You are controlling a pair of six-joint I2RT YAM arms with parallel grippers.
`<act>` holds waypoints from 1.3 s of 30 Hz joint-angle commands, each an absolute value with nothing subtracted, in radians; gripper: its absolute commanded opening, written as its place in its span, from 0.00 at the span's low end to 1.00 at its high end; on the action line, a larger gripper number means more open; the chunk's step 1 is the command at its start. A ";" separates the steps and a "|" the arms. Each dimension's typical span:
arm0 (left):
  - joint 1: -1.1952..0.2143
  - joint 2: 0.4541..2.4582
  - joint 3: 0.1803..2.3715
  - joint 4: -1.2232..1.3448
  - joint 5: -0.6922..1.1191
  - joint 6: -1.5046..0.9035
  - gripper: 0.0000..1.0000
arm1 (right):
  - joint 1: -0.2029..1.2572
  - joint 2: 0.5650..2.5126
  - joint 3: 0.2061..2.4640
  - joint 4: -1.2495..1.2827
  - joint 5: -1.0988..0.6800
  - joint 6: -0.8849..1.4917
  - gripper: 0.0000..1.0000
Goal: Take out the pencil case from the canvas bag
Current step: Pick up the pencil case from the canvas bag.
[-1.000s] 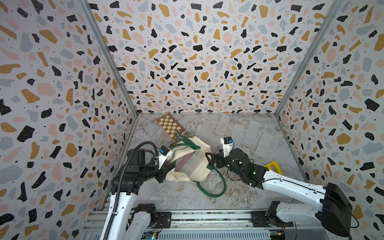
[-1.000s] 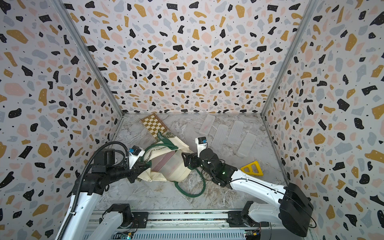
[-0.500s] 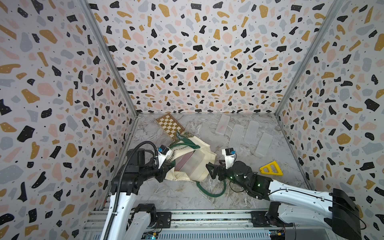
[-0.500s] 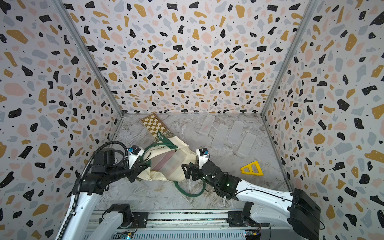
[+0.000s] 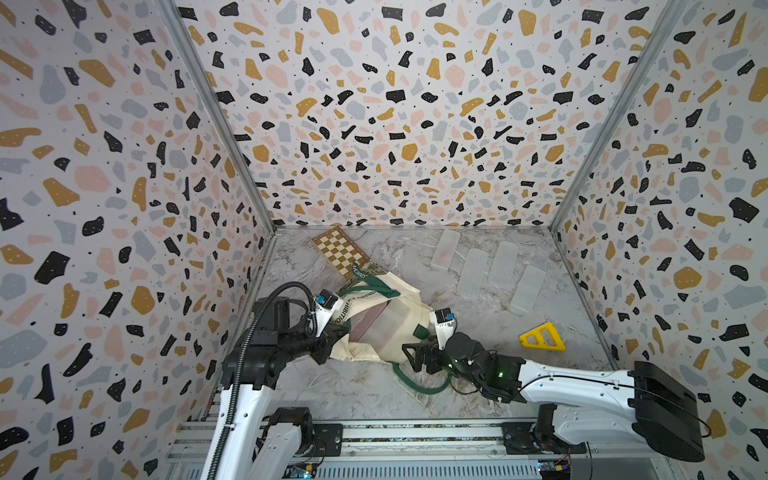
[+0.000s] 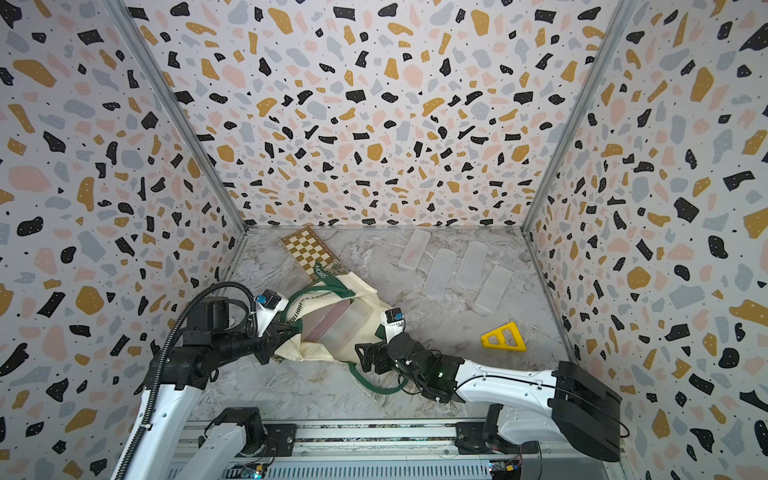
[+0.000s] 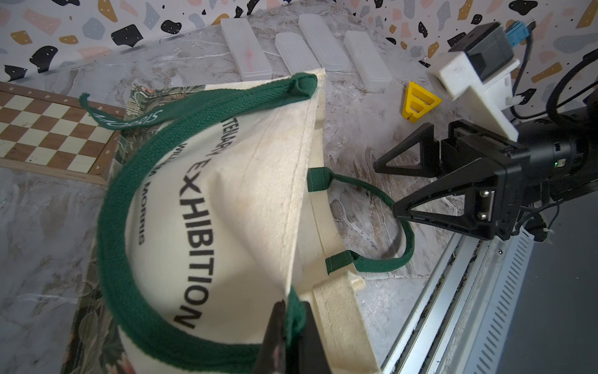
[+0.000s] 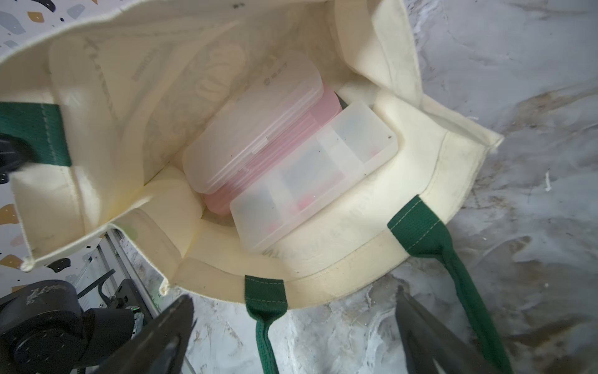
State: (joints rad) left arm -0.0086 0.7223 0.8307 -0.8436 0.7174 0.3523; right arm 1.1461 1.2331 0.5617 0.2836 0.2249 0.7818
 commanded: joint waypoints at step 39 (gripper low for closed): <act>0.012 0.689 0.804 -0.818 0.721 0.353 0.00 | 1.127 1.727 0.750 0.621 0.123 1.190 0.95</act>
